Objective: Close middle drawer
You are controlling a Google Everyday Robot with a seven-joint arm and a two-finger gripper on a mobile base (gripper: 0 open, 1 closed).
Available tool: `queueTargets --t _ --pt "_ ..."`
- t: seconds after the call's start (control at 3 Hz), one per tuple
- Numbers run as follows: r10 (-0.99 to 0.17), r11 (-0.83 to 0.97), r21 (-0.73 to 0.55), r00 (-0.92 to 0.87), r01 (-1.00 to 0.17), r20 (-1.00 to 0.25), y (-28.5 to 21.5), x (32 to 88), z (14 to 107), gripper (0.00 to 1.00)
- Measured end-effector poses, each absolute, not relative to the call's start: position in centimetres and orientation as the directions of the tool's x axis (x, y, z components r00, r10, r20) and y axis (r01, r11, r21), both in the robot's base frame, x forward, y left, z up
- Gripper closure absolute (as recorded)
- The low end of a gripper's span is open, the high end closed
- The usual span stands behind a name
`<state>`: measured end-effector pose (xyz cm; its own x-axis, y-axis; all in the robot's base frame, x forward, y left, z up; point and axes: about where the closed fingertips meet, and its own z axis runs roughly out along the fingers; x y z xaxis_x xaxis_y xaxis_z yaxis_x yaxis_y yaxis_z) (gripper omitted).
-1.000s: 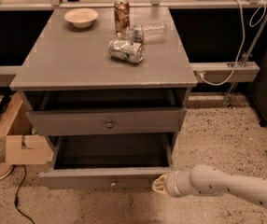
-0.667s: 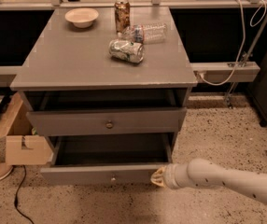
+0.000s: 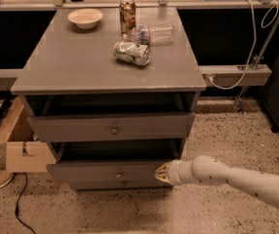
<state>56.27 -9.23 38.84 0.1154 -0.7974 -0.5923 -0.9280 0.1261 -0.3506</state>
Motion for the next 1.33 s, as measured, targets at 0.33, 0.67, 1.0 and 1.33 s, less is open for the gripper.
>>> queueTargets --t 0.33,0.67,1.0,1.33 --pt "-0.785 0.142 -0.374 0.125 -0.917 -0.606 -8.9 58.7 39.2 1.0" --pt "-0.771 0.17 -0.386 0.122 -0.907 -0.625 -9.1 60.7 39.6 1.0" --pt "-0.759 0.194 -0.387 0.112 -0.901 -0.642 -9.6 62.1 39.9 1.0" --pt "-0.744 0.209 -0.374 0.101 -0.904 -0.66 -10.5 62.4 39.9 1.0"
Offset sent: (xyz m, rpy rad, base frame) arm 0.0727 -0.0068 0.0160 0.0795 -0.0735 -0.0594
